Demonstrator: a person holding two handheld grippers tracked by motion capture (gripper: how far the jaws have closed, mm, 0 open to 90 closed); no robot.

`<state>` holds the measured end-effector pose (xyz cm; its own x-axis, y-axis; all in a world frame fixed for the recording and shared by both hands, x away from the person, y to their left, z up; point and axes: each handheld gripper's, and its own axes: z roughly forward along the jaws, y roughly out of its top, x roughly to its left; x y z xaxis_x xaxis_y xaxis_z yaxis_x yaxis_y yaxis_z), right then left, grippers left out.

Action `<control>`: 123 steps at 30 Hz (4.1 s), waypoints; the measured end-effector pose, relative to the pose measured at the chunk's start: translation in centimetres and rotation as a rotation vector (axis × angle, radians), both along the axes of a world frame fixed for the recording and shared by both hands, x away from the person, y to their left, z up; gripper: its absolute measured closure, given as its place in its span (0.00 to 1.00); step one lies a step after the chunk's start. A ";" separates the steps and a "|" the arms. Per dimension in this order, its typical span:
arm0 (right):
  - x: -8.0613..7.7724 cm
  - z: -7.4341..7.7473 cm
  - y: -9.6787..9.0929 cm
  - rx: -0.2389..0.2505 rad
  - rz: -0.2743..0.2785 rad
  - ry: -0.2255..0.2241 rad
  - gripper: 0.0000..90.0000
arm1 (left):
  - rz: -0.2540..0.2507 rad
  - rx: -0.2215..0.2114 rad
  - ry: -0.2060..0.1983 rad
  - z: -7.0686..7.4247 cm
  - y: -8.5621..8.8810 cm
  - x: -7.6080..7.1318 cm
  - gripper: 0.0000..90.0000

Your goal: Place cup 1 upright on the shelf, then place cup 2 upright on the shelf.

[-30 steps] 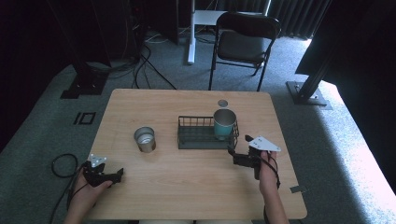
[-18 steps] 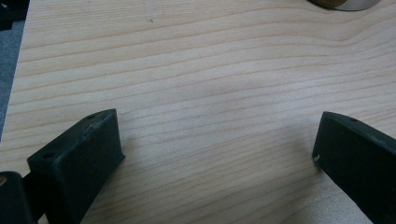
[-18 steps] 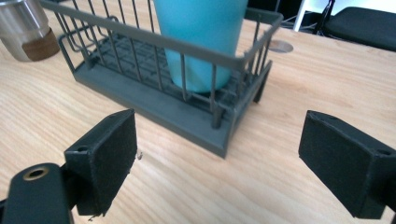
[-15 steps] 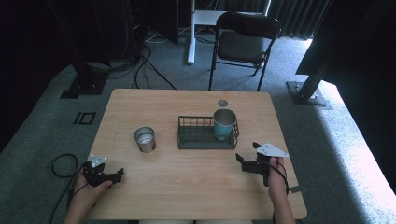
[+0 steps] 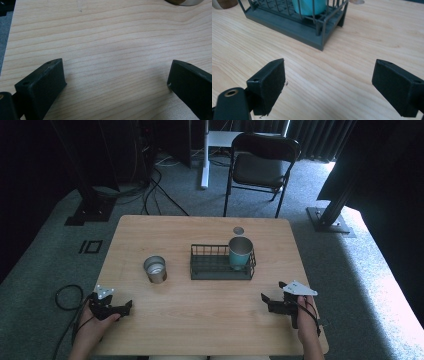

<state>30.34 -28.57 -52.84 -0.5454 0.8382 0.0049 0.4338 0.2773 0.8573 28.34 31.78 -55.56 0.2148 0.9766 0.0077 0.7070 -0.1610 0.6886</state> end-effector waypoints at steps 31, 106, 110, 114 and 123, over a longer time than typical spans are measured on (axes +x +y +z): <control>-1.5 -2.4 -2.6 -0.114 -0.082 0.154 0.12 | 0.000 0.000 0.000 0.0 0.0 0.0 0.02; -1.3 -2.9 -2.4 -0.113 -0.061 0.193 0.12 | -0.263 -0.118 -0.174 3.5 -4.6 1.5 0.06; -1.3 -2.9 -2.4 -0.113 -0.062 0.193 0.12 | -0.252 -0.118 -0.196 3.9 -5.0 2.0 0.06; -1.3 -2.9 -2.4 -0.112 -0.063 0.195 0.12 | -0.255 -0.135 -0.195 4.2 -5.4 2.6 0.06; -1.3 -2.9 -2.4 -0.112 -0.063 0.194 0.12 | -0.240 -0.141 -0.222 4.9 -6.5 4.0 0.05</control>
